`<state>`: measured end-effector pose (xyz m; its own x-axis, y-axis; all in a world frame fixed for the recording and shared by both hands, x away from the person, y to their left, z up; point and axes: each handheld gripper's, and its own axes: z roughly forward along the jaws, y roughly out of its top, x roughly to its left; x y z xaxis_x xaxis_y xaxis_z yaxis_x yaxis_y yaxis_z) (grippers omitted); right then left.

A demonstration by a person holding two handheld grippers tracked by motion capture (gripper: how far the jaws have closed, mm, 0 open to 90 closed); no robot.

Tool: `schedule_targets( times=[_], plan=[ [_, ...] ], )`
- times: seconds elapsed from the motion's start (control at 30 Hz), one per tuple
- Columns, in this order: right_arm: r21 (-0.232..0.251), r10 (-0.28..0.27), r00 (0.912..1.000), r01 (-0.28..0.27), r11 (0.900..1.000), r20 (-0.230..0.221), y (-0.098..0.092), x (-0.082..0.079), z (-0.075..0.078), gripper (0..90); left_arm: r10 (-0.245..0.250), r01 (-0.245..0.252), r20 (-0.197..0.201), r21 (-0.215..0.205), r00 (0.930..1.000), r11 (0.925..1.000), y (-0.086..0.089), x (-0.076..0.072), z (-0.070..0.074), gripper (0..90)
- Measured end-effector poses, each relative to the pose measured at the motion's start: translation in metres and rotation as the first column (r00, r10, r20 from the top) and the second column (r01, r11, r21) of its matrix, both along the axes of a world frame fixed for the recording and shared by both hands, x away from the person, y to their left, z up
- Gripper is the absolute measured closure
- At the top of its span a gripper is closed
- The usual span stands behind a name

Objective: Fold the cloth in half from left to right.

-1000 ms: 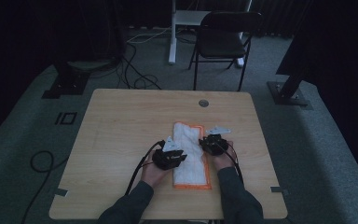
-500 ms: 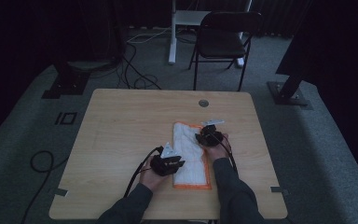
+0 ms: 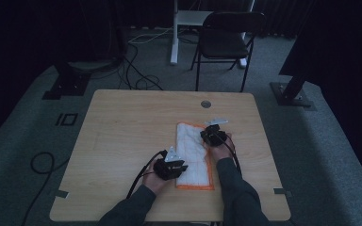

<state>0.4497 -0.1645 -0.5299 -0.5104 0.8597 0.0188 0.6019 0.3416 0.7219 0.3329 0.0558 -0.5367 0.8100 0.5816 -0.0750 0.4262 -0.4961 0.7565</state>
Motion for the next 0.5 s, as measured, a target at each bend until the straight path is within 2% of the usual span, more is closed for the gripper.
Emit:
schedule_targets(
  times=[0.13,0.2,0.27,0.33,0.4,0.43,0.5],
  plan=[
    [-0.008,-0.005,0.9999,0.005,1.000,0.009,-0.0009,0.0014,0.0025,86.0,-0.005,0.005,-0.007,0.005,1.0000,1.0000,-0.0011,-0.0007,-0.0023,71.9],
    [-0.012,0.000,1.0000,0.000,1.000,-0.001,-0.0011,0.0027,0.0029,84.2,-0.008,0.008,-0.008,0.012,0.9999,0.9999,-0.0014,-0.0006,-0.0037,71.9],
    [-0.015,-0.003,1.0000,0.003,1.000,-0.003,-0.0021,0.0049,0.0023,76.3,-0.009,0.009,-0.011,0.015,0.9999,0.9998,-0.0015,-0.0005,-0.0044,71.9],
    [0.007,0.000,0.9996,0.000,1.000,-0.029,-0.0038,0.0080,0.0007,74.0,-0.007,0.008,-0.013,0.012,0.9999,0.9999,-0.0015,-0.0003,-0.0045,71.9],
    [-0.006,0.006,0.9984,-0.006,1.000,-0.056,-0.0033,0.0102,-0.0024,76.6,-0.006,0.007,-0.013,0.012,0.9999,0.9999,-0.0020,-0.0004,-0.0049,72.0],
    [-0.009,0.014,0.9981,-0.014,1.000,-0.061,-0.0034,0.0105,-0.0035,81.8,-0.006,0.006,-0.013,0.013,0.9999,0.9999,-0.0021,-0.0005,-0.0050,72.0],
    [-0.018,0.017,0.9988,-0.018,1.000,-0.047,-0.0029,0.0099,-0.0025,86.8,-0.005,0.005,-0.013,0.014,0.9999,0.9999,-0.0022,-0.0006,-0.0051,72.1]
  ],
)
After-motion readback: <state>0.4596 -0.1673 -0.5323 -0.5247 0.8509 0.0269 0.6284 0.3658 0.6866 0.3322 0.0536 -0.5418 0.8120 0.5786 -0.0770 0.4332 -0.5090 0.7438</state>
